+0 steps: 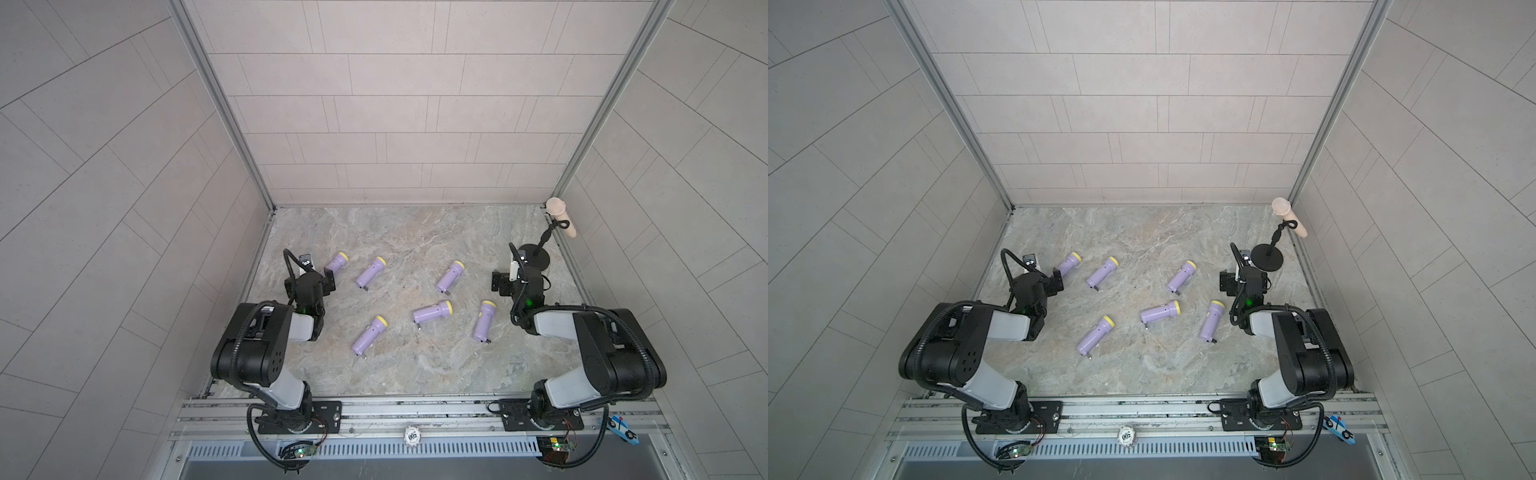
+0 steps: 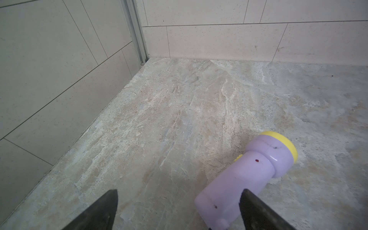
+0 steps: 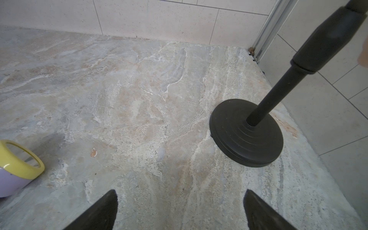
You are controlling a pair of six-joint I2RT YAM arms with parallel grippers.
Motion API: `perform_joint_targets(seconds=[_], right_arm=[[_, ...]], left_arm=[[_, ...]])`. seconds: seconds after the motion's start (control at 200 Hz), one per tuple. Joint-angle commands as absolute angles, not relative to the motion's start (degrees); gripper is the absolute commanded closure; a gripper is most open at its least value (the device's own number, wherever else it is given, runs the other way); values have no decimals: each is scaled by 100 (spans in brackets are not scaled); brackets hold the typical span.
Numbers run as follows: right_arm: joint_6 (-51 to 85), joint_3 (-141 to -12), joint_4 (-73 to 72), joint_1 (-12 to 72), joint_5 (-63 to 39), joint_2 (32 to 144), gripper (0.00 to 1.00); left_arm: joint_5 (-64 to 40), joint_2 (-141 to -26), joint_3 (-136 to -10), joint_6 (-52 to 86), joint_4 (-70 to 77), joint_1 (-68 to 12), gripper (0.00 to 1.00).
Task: Close the plug at the bottom of the flashlight
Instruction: Pick up the flashlight from the center of the board.
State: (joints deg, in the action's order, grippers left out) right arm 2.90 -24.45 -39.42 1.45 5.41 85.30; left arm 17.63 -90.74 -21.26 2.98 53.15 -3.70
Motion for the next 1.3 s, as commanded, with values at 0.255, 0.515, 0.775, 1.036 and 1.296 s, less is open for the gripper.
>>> perform_joint_targets(seconds=[0.255, 0.515, 0.775, 1.036, 1.296], right_arm=[[1668, -4314, -858, 453, 173, 6681, 0], [3896, -5411, 968, 385, -706, 7058, 0], [3642, -5408, 1311, 609, -513, 6588, 0], [3070, -5834, 2809, 1469, 387, 6653, 0], [2821, -5760, 3359, 2344, 749, 6460, 0]], left_arm=[[2646, -7191, -2474, 748, 4152, -717, 0], [2140, -5348, -3382, 3223, 1443, -655, 0], [1415, -4317, -3752, 3353, -68, -674, 0], [1334, -4412, -4329, 3486, -1995, -707, 0], [521, -4856, -4545, 3214, -2879, -704, 0]])
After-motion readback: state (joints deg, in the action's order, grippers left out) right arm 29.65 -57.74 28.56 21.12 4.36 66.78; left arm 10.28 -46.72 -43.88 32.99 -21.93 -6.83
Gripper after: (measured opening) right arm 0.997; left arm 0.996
